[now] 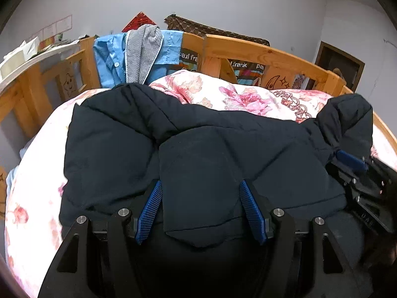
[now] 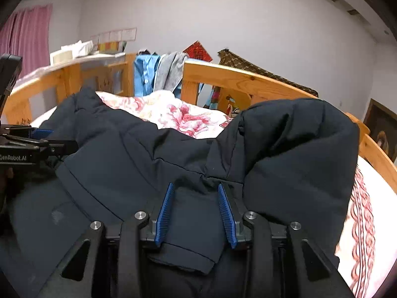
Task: Fold large clothes
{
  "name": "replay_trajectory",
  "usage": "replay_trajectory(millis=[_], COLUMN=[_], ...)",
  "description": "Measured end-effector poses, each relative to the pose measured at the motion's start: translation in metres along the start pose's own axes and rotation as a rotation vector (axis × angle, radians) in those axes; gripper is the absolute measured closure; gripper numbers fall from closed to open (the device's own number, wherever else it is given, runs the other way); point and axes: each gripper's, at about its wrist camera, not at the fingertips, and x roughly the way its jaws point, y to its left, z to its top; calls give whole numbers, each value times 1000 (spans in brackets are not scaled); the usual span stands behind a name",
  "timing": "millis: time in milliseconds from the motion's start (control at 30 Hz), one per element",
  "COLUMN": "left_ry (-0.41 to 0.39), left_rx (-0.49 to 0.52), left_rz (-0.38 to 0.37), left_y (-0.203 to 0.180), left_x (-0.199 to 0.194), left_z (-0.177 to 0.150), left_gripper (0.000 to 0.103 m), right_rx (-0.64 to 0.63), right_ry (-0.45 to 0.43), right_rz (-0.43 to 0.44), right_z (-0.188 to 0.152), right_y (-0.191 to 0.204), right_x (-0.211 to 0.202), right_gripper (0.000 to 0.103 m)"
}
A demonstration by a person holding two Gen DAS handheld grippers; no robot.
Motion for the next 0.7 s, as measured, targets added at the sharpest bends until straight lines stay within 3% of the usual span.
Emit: replay_trajectory(millis=[167, 267, 533, 700], left_ry=[-28, -49, -89, -88], left_rx=[21, 14, 38, 28], left_rz=[1, 5, 33, 18], left_y=[1, 1, -3, -1], left_x=[26, 37, 45, 51], left_z=[3, 2, -4, -3], left_gripper=[42, 42, 42, 42], right_rx=[54, 44, 57, 121], right_ry=[16, 13, -34, -20], right_rz=[63, 60, 55, 134], right_z=[-4, -5, -19, -22], right_y=[-15, -16, -16, -29], right_x=[39, 51, 56, 68], right_gripper=[67, 67, 67, 67])
